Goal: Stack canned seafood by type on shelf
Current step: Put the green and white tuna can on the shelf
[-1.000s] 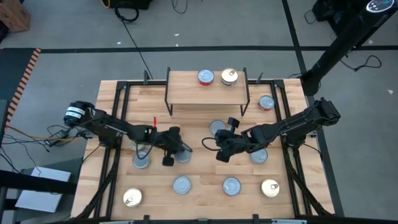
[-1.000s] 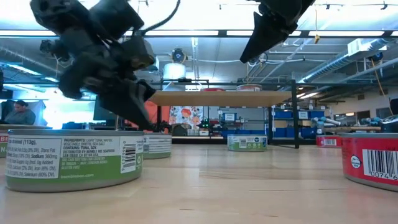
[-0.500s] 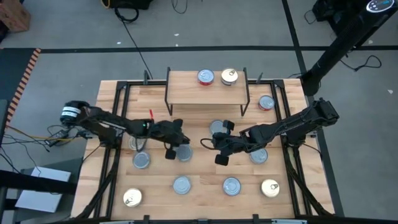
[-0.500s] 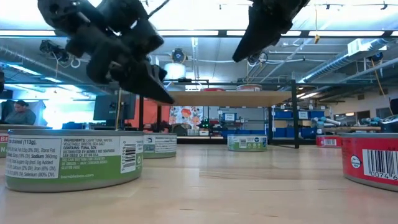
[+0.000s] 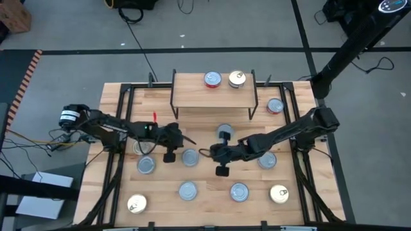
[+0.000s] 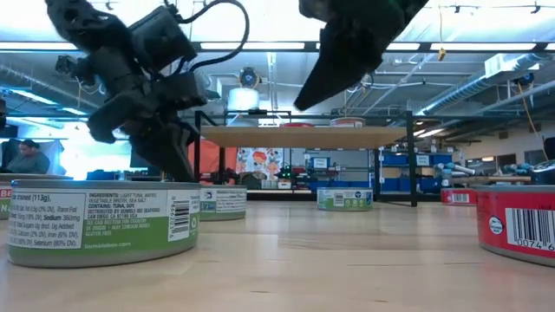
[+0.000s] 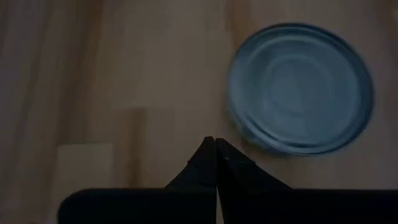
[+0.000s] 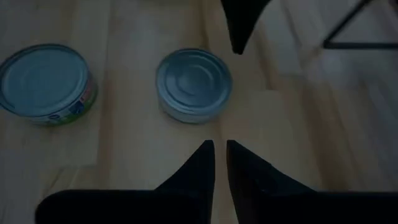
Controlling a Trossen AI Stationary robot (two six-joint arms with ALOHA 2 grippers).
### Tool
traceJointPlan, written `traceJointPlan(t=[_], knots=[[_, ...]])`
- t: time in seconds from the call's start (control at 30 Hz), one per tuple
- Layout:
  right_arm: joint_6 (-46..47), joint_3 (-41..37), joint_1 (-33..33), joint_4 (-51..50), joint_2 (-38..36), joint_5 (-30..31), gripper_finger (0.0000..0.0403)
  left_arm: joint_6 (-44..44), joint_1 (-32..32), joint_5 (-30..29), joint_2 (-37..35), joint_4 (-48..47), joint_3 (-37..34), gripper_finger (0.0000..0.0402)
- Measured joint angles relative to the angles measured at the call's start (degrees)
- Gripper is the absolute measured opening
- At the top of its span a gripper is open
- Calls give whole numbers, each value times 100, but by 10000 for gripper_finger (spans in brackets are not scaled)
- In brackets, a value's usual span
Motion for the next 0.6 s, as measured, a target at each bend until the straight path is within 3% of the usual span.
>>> traceJointPlan(t=[0.3, 0.6], knots=[[-582, 0, -100, 889, 689, -440, 99, -1069, -143, 389, -33, 2338, -1244, 0], [-1552, 2, -258, 1767, 1263, -1085, 130, -1605, -601, 21, -31, 3198, -1472, 0]])
